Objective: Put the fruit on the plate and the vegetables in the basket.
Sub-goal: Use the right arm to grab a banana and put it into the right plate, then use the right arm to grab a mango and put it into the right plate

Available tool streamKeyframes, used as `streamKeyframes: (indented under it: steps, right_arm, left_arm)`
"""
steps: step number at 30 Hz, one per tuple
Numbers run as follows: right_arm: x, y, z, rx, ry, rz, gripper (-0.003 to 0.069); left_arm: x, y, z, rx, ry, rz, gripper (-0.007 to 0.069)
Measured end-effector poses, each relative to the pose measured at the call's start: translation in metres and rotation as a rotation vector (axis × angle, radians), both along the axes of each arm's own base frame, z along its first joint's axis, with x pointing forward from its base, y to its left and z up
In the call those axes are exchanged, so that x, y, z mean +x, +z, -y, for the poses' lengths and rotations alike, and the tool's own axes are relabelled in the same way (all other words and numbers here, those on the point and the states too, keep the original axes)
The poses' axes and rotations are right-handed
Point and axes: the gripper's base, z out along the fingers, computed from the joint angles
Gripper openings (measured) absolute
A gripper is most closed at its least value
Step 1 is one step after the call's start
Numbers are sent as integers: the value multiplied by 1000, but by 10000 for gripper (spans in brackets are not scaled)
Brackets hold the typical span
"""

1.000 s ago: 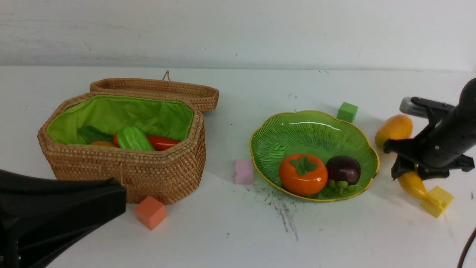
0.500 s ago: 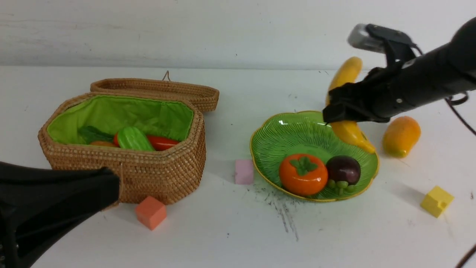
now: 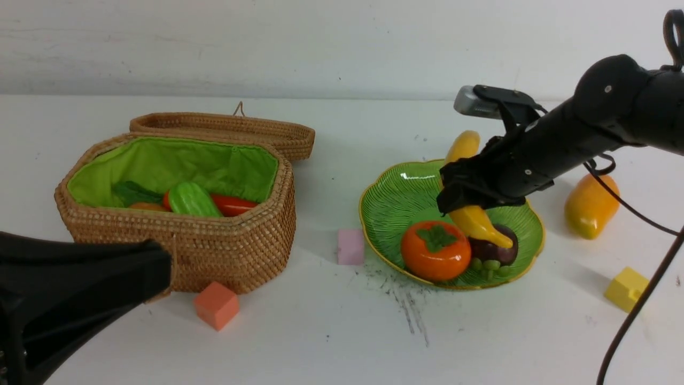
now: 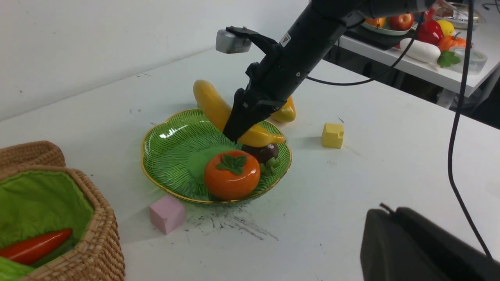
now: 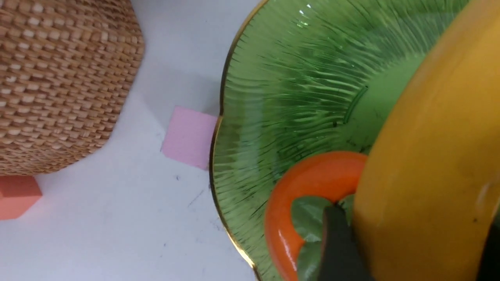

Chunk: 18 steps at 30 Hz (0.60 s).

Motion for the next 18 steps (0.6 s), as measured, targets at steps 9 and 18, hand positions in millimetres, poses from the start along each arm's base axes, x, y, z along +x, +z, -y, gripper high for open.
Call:
streamKeyframes:
  steps: [9,18]
  right_arm:
    - [-5,25,-3,-15,89,-58,529]
    - [-2,89,40,-181,-219,2,535]
  left_arm:
    - [0,0,0,0,0,0,1]
    - [0,0,0,-1,1,1,4]
